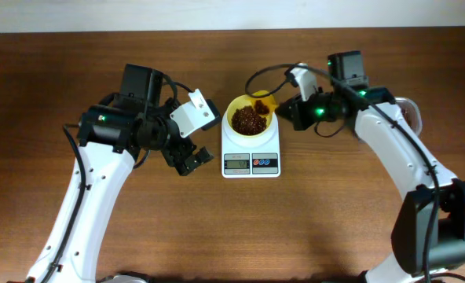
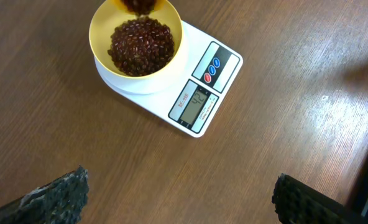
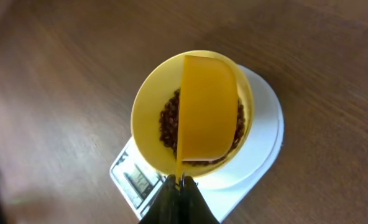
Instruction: Scoop item into bowl and weigh 50g on scale
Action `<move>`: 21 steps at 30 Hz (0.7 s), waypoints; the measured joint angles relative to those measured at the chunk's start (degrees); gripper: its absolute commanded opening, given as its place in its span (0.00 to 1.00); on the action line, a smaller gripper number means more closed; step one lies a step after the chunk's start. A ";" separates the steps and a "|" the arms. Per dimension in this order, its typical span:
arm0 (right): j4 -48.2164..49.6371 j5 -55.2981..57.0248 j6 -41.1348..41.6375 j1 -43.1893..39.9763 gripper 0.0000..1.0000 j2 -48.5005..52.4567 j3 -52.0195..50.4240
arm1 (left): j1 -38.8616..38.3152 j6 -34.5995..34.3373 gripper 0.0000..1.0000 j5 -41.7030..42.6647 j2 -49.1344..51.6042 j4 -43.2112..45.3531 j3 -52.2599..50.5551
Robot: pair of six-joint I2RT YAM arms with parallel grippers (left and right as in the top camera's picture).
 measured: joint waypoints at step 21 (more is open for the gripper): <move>1.42 9.44 1.33 4.37 0.04 -3.21 0.11 | 0.00 0.02 0.99 0.00 0.00 -0.02 0.00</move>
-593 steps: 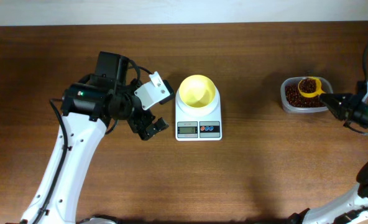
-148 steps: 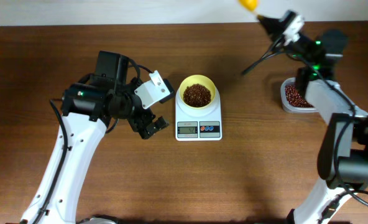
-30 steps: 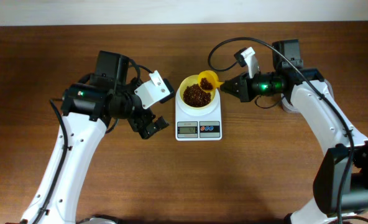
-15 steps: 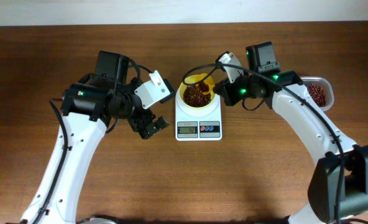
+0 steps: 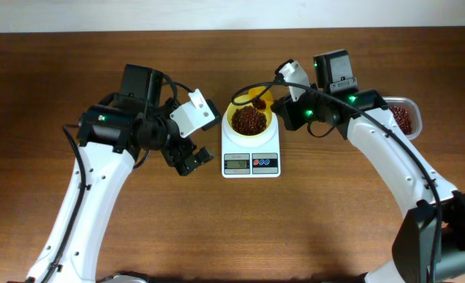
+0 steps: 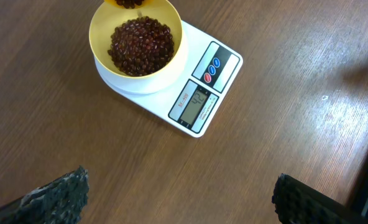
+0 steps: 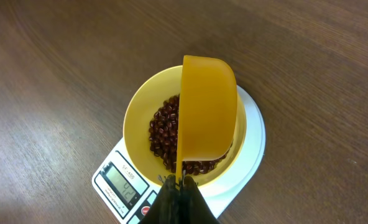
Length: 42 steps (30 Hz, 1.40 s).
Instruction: Scoop item into bowl and weigh 50g on scale
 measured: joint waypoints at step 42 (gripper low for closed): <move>0.57 4.74 0.00 3.37 0.04 -2.84 0.35 | 0.00 -0.02 0.99 0.00 0.00 0.00 0.00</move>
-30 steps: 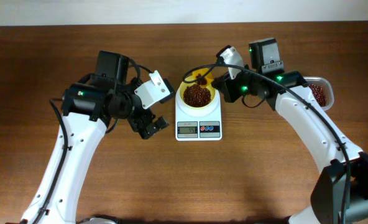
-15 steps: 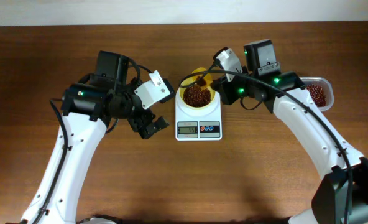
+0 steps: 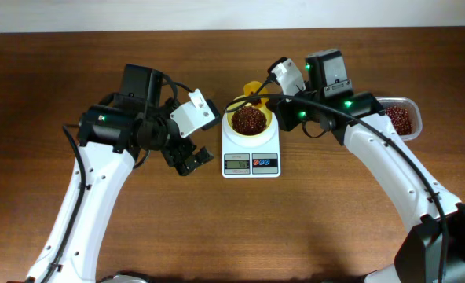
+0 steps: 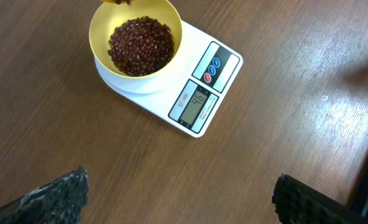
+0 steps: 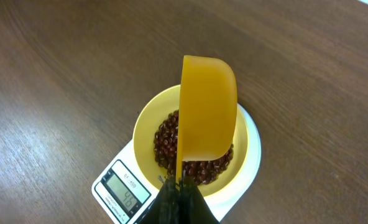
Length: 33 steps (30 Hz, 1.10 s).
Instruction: Scoop item into bowl and weigh 50g on scale
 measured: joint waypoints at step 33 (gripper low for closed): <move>0.59 -1.29 0.00 0.52 0.04 0.02 0.59 | 0.00 0.00 0.99 0.00 0.00 0.00 0.00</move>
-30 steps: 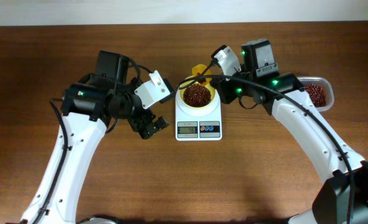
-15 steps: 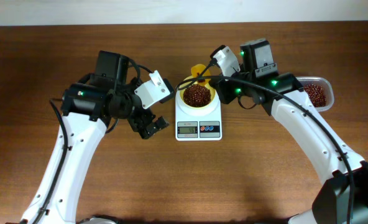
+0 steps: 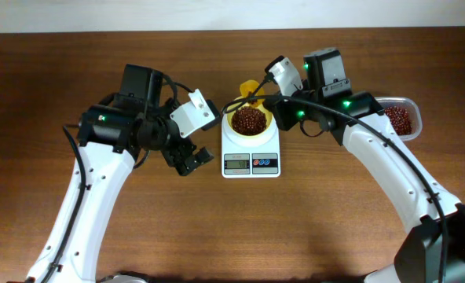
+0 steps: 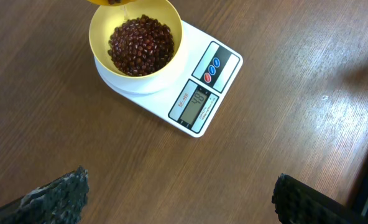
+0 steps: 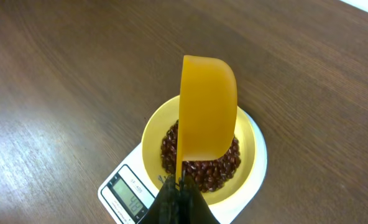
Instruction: Scoop item into bowl and weigh 50g on scale
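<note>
A yellow bowl (image 4: 103,28) of red-brown beans (image 4: 140,45) sits on the white scale (image 4: 224,74). The scale's display (image 4: 199,101) reads about 48. My right gripper (image 5: 179,184) is shut on the handle of a yellow scoop (image 5: 207,106), which stands on edge above the bowl's far side (image 3: 250,88). My left gripper (image 4: 181,200) hangs open over bare wood left of the scale (image 3: 192,161), its fingertips (image 4: 55,194) wide apart and holding nothing.
A clear container (image 3: 397,118) holding more red beans stands at the right, behind my right arm. The wooden table (image 3: 240,228) stretches in front of the scale. The left arm's body rises just left of the scale.
The display has gone from about 46 to about 48. The scoop sits slightly higher and farther back over the bowl. My left gripper has not moved.
The scoop was low inside the bowl with the display at about 42. Then it was higher over the bowl, still about 42. Later it stood at the bowl's far rim at about 46, and now 48. The left arm stayed still throughout.
</note>
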Action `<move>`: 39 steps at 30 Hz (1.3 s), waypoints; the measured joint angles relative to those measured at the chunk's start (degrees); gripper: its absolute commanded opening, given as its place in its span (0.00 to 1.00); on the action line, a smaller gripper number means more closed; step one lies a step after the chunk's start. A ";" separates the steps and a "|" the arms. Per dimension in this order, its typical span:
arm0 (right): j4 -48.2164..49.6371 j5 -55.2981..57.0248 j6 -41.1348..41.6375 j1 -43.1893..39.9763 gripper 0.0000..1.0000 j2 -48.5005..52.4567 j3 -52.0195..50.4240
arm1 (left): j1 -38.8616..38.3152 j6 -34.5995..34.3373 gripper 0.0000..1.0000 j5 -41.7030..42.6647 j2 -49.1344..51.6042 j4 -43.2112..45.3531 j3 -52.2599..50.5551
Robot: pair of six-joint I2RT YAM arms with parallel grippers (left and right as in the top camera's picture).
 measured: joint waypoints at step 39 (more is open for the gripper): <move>-3.34 2.80 0.02 1.42 0.04 0.31 1.33 | 0.00 0.00 0.99 0.00 0.00 0.00 0.00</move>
